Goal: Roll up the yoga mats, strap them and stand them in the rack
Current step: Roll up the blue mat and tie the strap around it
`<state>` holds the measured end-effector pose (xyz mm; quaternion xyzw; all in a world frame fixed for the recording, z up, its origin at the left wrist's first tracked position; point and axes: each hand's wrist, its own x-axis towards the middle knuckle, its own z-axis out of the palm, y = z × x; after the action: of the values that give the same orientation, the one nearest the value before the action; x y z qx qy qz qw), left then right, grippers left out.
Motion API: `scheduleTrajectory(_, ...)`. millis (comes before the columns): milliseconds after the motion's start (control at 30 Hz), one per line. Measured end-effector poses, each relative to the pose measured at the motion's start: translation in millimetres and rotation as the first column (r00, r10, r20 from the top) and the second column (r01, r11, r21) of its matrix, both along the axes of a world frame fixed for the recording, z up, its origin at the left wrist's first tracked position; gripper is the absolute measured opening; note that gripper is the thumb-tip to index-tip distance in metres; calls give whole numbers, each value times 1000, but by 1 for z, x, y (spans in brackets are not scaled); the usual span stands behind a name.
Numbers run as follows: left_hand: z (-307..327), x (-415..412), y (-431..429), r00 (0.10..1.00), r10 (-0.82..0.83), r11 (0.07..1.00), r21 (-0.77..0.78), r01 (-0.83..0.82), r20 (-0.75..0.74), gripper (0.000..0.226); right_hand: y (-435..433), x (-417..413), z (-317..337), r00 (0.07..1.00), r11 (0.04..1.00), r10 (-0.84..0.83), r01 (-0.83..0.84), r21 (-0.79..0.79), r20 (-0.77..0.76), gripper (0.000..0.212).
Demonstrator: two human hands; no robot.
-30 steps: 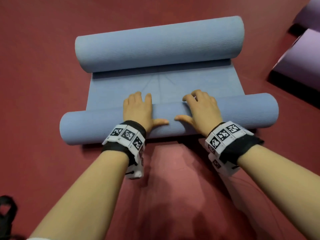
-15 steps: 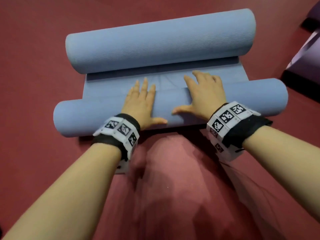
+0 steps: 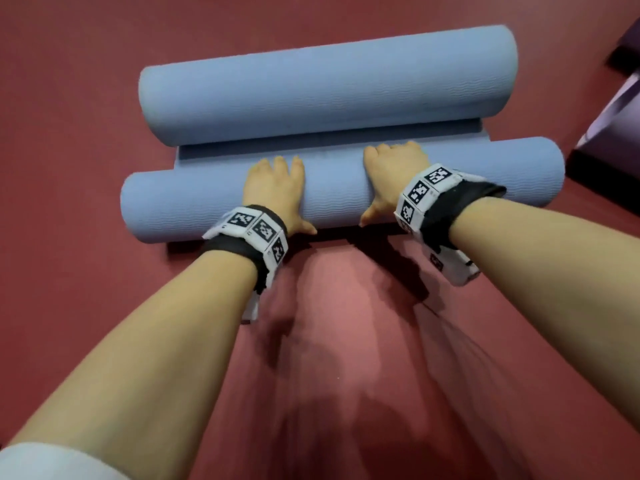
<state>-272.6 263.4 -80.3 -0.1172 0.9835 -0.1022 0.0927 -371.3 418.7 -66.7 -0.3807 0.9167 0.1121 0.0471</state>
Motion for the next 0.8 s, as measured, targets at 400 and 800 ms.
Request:
scheduleTrajectory(400, 18, 102, 39, 972, -202, 977, -49, 209, 121, 78, 62, 103, 9, 984, 985, 171, -172, 30, 46, 77)
scheduleTrajectory(800, 29, 163, 50, 966, -173, 956, 268, 117, 194, 108, 97, 149, 8, 829, 997, -65, 29, 73, 555, 100)
